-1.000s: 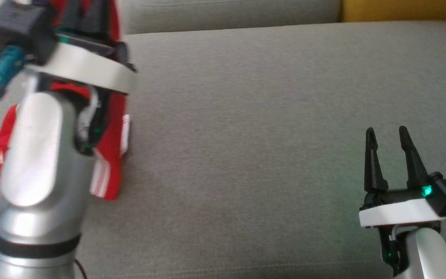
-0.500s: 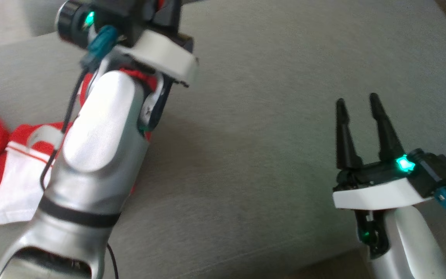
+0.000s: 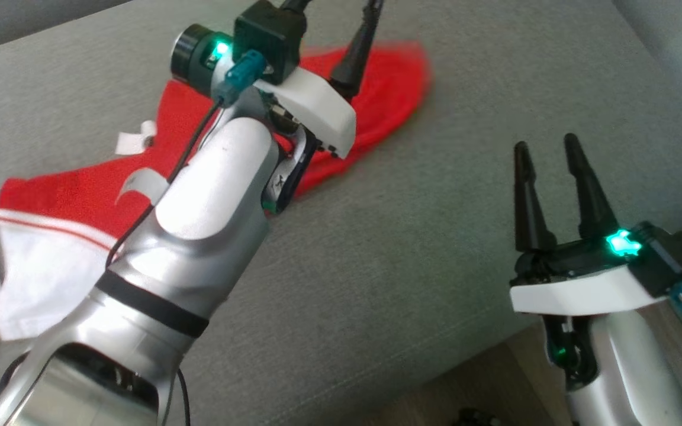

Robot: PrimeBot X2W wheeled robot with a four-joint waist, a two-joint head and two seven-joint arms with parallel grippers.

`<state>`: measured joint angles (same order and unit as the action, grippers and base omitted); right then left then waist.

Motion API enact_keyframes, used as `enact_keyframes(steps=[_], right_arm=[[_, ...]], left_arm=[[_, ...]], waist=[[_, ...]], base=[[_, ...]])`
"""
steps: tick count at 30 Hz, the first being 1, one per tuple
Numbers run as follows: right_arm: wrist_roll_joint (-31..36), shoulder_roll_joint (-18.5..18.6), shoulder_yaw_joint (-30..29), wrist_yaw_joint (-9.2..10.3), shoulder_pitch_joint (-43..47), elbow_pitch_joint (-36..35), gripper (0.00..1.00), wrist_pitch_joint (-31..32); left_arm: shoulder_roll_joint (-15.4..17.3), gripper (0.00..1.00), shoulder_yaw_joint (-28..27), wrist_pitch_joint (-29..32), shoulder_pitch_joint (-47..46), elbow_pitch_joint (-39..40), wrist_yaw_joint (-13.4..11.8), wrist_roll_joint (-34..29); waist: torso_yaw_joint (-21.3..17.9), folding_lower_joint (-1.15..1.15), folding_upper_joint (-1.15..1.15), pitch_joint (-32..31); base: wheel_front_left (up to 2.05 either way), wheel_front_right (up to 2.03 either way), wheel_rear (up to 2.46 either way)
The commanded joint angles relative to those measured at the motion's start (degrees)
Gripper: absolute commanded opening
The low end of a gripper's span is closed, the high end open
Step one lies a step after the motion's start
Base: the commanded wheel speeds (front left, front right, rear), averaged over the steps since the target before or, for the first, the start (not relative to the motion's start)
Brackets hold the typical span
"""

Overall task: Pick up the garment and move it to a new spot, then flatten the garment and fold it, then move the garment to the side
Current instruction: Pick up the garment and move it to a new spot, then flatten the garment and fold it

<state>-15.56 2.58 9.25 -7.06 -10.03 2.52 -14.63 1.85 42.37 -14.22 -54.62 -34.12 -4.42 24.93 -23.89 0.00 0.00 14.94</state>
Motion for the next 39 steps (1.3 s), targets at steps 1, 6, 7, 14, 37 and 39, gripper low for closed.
enact_keyframes(steps=[1,6,7,14,37,39], right_arm=[[0.34,0.3,0.73,-0.43,-1.59,-2.16,1.0,-0.37],[1.71,0.3,-1.44,-0.43,-0.83,-2.13,1.0,-0.37],[2.04,0.3,-1.8,-0.43,-0.66,-2.05,1.0,-0.37],[4.43,0.3,-4.97,-0.43,2.11,-0.84,1.0,-0.37],[7.39,0.3,-5.42,-0.43,7.19,2.3,1.0,-0.37],[7.58,0.3,-5.47,-0.43,7.15,2.35,1.0,-0.37]], left_arm=[[1.04,1.0,-1.35,-0.61,-4.47,1.45,-0.55,0.37],[1.72,1.0,-4.9,-0.75,-3.81,3.98,-1.77,0.02],[2.48,1.0,-6.03,-0.75,-2.95,5.15,-2.04,-0.35],[9.15,1.0,-12.17,-0.76,10.67,13.94,-3.61,-1.88],[3.82,1.0,-27.58,-0.77,47.02,31.12,-5.12,-7.43],[3.23,1.0,-28.25,-0.77,47.06,31.16,-4.25,-8.23]], waist=[[1.95,0.0,0.0,-0.61],[7.56,0.0,0.0,-2.11],[8.69,0.0,0.0,-2.52],[16.98,0.0,0.0,-6.77],[25.88,0.0,0.0,-12.39],[26.37,0.0,0.0,-12.18]], base=[[0.0,0.0,0.0],[0.0,0.0,0.0],[0.0,0.0,0.0],[0.0,0.0,0.0],[0.0,0.0,0.0],[0.0,0.0,0.0]])
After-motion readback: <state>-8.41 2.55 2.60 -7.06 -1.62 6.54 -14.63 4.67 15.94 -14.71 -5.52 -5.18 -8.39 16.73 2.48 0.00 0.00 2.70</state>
